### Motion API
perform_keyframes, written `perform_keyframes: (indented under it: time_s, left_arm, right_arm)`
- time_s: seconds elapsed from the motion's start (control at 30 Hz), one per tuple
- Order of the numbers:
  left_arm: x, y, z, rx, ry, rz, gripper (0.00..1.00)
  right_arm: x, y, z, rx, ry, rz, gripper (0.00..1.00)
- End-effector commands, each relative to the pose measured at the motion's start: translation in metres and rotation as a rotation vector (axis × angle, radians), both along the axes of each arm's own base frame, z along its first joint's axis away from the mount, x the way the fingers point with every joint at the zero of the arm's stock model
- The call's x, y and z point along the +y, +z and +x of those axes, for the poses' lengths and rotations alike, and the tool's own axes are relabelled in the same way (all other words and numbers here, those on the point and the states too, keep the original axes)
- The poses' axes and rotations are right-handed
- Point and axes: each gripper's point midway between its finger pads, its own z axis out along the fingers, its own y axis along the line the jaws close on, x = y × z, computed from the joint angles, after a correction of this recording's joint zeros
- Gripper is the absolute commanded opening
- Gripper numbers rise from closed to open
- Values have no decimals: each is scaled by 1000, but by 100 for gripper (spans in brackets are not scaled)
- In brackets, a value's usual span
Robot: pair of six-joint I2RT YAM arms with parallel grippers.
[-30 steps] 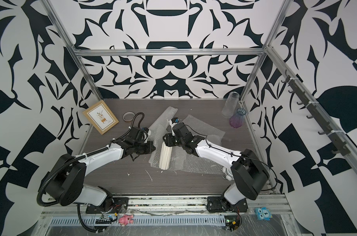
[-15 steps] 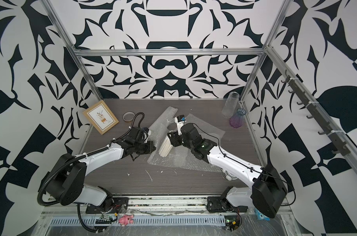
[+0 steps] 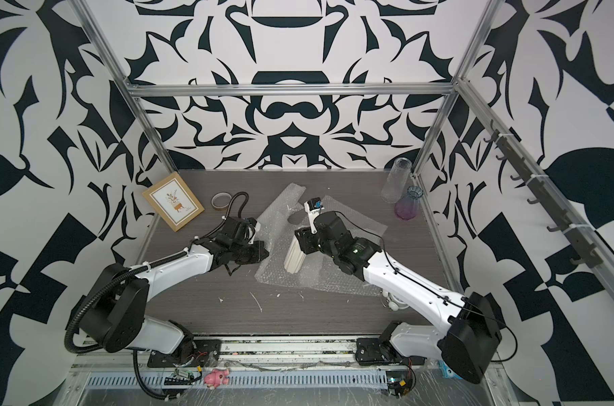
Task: Unwrap the vase from the bubble wrap
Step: Pick up the vase from the bubble wrap, then place the vase at the center of the board.
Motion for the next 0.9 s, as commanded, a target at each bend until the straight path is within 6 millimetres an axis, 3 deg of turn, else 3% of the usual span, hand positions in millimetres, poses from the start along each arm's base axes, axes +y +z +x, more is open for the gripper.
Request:
perform_keyframes:
  time_s: [0.0,0.43,0.63,0.87]
  left_arm:
    - [-4,1,2,17,-6,-14,0]
    - [-8,-4,-4,39,-12,-23,0]
    - [-10,-7,-9,62,-6,-27,0]
    - [-17,-12,-22,101,-14,-15,0]
  right_arm:
    - [-15,71,10,-153,-74,54,26]
    - [-127,89,77,-202,-471,-52,24]
    - [-160,83,122,-251,-577,-96,24]
    - [-180,76,186,-287,-629,-104,24]
